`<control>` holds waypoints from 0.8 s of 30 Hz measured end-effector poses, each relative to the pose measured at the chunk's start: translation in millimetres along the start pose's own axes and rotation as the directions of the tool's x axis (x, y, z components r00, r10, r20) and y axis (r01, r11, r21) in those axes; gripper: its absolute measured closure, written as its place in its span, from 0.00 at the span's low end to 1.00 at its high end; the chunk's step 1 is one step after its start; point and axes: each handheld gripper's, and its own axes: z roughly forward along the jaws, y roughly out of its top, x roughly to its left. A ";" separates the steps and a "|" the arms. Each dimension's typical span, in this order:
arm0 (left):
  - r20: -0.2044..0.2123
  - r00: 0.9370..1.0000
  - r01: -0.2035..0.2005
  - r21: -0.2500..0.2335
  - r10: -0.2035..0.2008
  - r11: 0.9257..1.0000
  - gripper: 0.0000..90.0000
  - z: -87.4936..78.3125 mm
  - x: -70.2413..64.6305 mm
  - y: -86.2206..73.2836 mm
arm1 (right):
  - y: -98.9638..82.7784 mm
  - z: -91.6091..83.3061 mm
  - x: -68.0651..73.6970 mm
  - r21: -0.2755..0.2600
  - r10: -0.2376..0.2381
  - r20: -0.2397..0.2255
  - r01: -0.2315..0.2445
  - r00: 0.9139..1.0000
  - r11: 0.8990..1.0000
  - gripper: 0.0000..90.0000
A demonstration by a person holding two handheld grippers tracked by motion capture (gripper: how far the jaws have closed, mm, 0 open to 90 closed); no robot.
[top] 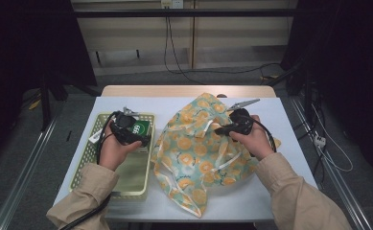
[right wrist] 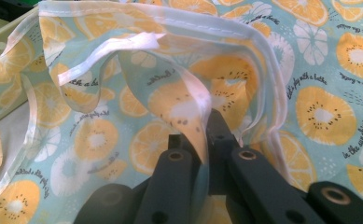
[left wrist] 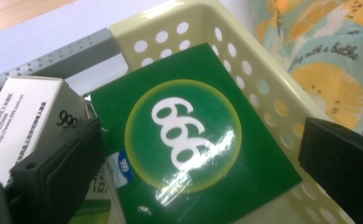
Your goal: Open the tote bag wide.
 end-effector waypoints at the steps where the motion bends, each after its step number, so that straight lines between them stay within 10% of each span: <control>1: -0.003 1.000 0.003 -0.001 -0.003 1.000 0.00 0.3 -0.6 0.2 | 0.0 0.2 0.0 0.001 0.000 0.000 0.000 1.000 1.000 0.99; 13: -0.062 0.997 -0.043 0.010 0.043 0.999 0.05 4.2 0.2 -4.3 | 0.2 2.4 1.7 -0.001 0.006 -0.009 -0.006 1.000 1.000 0.99; 24: -0.008 0.995 -0.097 0.006 0.097 0.995 0.10 -9.7 -3.7 -10.7 | 0.2 1.4 0.7 -0.003 0.004 -0.009 -0.004 1.000 1.000 0.99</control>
